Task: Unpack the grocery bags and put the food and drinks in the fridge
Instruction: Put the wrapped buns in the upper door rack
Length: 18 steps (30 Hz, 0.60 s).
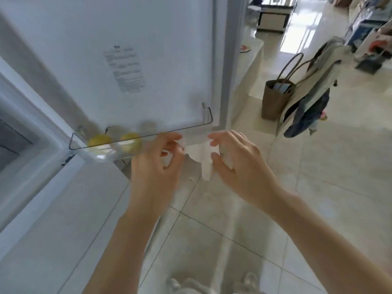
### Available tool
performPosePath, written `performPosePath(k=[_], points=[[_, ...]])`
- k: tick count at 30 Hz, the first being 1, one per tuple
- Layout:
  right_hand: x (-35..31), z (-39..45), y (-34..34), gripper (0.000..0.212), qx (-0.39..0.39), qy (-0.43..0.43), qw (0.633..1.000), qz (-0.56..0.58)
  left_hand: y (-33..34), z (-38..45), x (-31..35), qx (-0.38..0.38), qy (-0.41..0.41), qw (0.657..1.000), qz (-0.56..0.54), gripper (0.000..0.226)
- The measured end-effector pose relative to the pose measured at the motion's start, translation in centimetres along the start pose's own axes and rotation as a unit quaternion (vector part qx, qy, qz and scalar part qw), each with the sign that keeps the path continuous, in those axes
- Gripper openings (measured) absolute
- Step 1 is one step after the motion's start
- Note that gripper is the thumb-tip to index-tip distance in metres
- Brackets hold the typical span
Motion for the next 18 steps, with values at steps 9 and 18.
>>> performPosePath(k=[9, 18], points=[[15.9, -9.1, -3.7, 0.028, -0.075, 0.111, 0.991, -0.003, 16.9, -8.6, -2.0, -0.119, -0.107, 0.986, 0.038, 0.018], [27.8, -11.8, -3.3, 0.036, -0.152, 0.253, 0.955, -0.027, 28.6, -8.3, -3.1, -0.255, -0.164, 0.952, 0.032, 0.02]])
Point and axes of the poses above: each hand's wrist, its own z-axis towards the middle knuckle, its own y-axis out of the palm, x = y × z, the point moved 8 cm from there along z, towards the middle knuckle, and after that the axes turned 10 degrees about -z, right-handed, at the moved point
